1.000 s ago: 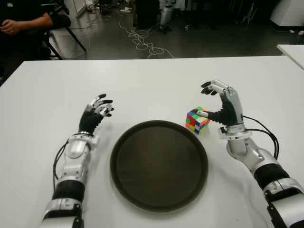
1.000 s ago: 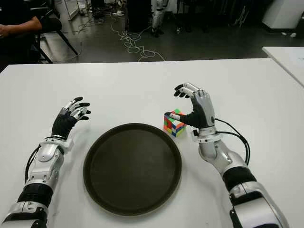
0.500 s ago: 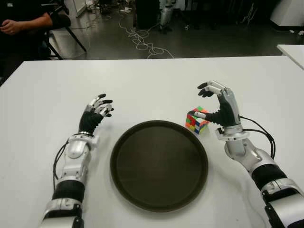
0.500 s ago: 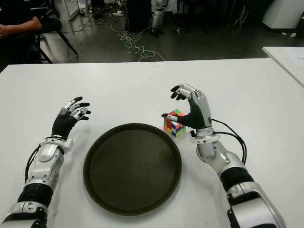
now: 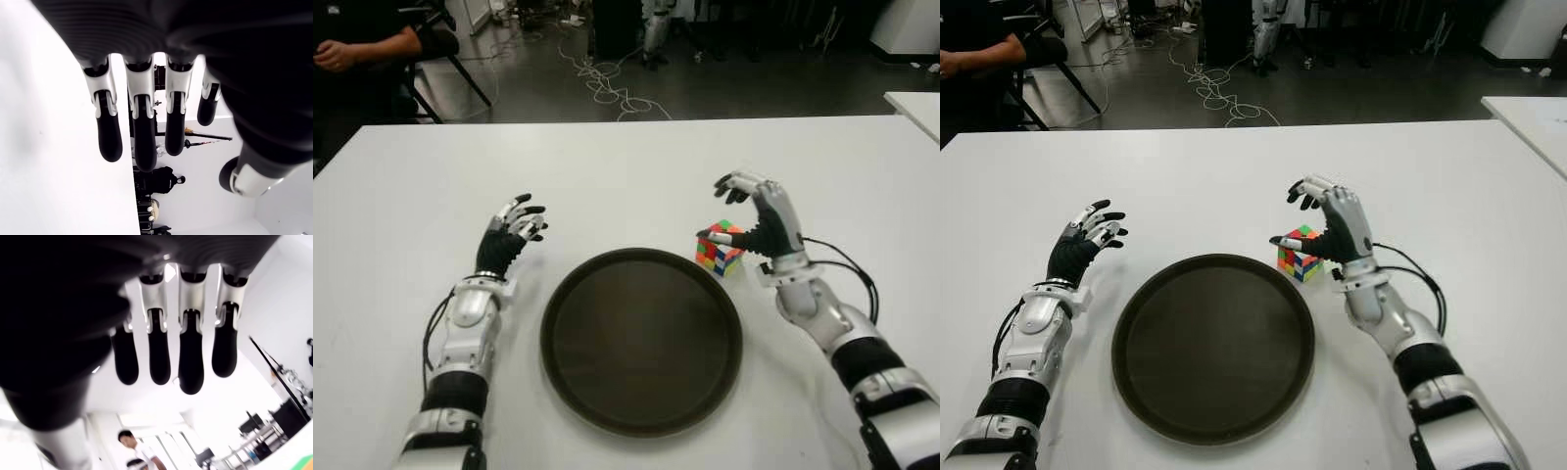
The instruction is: Pick up the Rubik's Cube and put it in the plate
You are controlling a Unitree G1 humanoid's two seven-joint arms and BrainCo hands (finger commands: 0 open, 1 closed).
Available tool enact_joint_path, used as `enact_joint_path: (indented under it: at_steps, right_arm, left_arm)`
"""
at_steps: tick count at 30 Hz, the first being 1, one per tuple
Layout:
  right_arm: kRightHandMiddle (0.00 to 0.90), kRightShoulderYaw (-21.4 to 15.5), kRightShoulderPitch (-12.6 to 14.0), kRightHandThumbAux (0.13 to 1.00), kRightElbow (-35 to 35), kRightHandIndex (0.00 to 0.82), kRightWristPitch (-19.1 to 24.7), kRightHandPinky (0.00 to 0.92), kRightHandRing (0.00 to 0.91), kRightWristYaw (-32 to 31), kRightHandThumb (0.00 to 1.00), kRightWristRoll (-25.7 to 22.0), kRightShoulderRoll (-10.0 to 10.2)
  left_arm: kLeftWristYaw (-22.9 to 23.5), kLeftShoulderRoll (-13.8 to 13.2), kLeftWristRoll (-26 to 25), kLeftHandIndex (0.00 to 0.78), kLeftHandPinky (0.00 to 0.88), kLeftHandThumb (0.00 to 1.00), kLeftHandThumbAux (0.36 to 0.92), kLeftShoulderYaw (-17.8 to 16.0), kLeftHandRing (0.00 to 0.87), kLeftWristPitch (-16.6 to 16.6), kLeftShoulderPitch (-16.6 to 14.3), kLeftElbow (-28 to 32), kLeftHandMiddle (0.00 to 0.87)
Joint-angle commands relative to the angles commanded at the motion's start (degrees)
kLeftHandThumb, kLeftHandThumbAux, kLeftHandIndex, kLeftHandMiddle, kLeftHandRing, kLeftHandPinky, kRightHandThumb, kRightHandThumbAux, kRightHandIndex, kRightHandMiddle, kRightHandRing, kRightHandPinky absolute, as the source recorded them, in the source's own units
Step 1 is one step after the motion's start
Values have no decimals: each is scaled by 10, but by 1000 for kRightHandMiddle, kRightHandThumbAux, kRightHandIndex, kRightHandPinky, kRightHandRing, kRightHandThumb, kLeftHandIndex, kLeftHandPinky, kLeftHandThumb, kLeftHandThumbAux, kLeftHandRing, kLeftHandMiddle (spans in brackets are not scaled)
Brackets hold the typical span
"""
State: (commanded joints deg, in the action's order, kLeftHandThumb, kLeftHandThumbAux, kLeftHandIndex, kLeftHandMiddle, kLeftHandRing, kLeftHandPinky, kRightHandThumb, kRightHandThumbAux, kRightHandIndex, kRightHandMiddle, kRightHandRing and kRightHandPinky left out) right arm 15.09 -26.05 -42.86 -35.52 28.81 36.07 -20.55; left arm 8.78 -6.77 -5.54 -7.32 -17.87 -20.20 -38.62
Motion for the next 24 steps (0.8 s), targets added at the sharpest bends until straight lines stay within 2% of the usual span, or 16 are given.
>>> enact_joint_path:
  at_steps: [3,11,17,24]
  right_arm:
    - [27,4,10,501,34,22,48,31,30,-44,50,1,-3]
    - [1,4,36,352,107,1,104,1,1,-104,117,-5,-9]
    - [0,7,43,314,131,0,128,0,0,-119,104,8,-14]
    - [0,16,47,321,156,0,165,0,0,-152,48,29,-25]
  left_arm:
    - [-1,0,1,177,400,627,621,1,358,-2,0,0,300]
    - [-6,1,5,182,400,631,621,2,362,-1,0,-1,305]
    - [-6,0,5,177,393,625,625,1,356,1,-1,-2,300]
    - [-2,0,1,169,388,631,630,-1,348,3,-1,-3,290]
